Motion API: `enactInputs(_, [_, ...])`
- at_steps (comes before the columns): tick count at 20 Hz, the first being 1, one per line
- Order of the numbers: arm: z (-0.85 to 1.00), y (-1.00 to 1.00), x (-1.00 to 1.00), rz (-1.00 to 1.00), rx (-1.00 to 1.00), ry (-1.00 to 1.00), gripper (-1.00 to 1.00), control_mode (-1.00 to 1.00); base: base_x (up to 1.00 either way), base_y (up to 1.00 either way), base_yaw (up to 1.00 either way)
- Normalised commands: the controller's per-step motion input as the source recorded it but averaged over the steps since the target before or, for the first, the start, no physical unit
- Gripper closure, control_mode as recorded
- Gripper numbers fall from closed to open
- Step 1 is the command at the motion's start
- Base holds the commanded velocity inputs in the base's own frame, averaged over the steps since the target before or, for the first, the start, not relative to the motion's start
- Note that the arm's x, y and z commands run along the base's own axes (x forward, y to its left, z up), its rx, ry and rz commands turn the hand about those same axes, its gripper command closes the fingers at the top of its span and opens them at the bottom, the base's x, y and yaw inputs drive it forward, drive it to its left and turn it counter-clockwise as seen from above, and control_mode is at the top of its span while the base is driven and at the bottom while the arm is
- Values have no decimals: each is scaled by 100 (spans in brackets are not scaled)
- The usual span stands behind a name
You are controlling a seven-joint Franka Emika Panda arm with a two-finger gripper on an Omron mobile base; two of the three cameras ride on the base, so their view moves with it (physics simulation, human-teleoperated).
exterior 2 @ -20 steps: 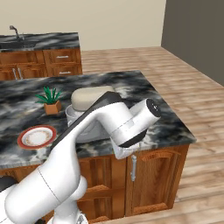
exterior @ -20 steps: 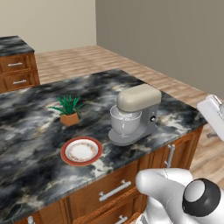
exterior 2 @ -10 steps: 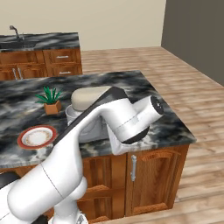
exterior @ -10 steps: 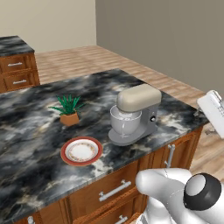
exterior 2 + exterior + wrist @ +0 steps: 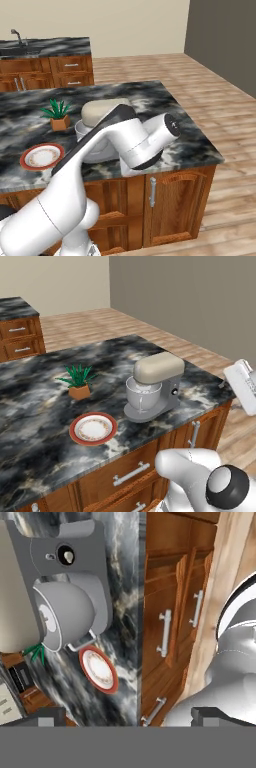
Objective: Add butter and sugar cubes to the stand mixer bowl and then turn on the stand mixer to begin making frosting.
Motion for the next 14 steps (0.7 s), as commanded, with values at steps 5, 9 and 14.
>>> enactInputs(5, [0, 2, 0, -6, 4, 1, -100, -100, 0, 0, 0])
enactInputs(9, [0, 7, 0, 0, 0, 11, -100, -100, 0, 0, 0])
enactInputs(14, [0, 19, 0, 2, 0, 15, -100, -100, 0, 0, 0])
